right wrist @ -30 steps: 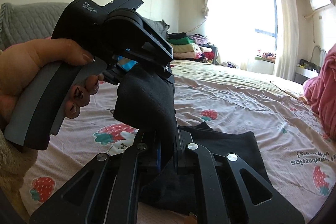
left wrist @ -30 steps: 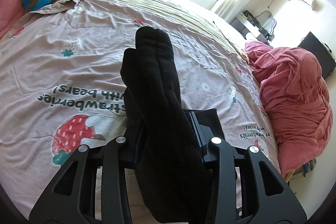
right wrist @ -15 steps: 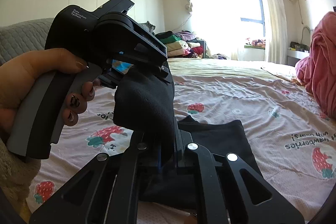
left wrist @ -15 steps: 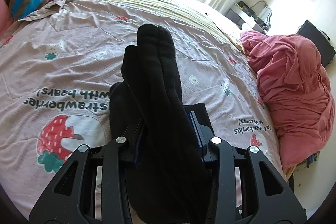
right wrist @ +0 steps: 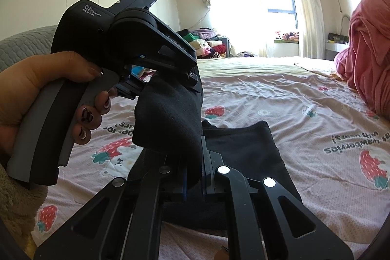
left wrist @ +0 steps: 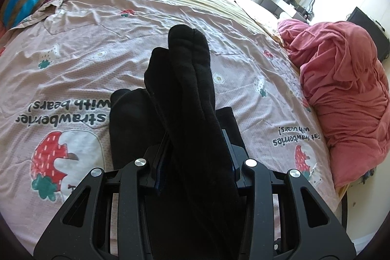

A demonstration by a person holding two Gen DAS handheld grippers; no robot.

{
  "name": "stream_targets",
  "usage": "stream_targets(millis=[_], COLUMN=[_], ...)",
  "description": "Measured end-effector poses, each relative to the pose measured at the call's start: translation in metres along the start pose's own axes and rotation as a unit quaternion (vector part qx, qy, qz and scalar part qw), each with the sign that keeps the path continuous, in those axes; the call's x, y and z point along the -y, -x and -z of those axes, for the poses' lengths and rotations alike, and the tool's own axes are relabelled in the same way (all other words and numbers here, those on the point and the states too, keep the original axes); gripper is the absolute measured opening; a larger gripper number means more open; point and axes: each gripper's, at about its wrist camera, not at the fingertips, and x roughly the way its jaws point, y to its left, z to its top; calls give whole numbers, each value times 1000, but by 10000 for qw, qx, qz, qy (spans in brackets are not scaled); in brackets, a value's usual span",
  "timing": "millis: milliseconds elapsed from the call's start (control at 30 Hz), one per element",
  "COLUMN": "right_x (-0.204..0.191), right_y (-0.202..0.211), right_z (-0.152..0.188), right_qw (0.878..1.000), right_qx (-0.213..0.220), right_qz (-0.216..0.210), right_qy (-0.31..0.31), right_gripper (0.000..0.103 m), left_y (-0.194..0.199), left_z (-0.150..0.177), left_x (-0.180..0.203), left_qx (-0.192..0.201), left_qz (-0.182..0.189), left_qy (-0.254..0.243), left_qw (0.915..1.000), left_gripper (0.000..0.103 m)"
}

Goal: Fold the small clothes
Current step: 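Lift the gripped side and fold it over onto the other half with both grippers, then lower the folded side and open both grippers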

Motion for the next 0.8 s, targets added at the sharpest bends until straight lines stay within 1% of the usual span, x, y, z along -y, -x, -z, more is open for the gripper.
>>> stream_targets(millis=[200, 433, 567, 800], right_x=[12, 22, 28, 46], right_y=[0, -4, -8, -18], right_z=[5, 12, 15, 24], right_qw=[9996, 9985, 9969, 9902], right_qx=[-137, -333, -464, -849], right_qz=[56, 58, 19, -111], right_qy=[-234, -439, -640, -1099], right_gripper=[6, 7, 7, 7], left_y=[-15, -34, -48, -72], left_z=[2, 5, 7, 11], left_x=[14, 21, 25, 31], left_qx=[-142, -321, -450, -705], left_qz=[-2, -39, -136, -296], left_qy=[-113, -150, -258, -382], left_qw=[9998, 9994, 9986, 9963], left_gripper=[30, 30, 30, 32])
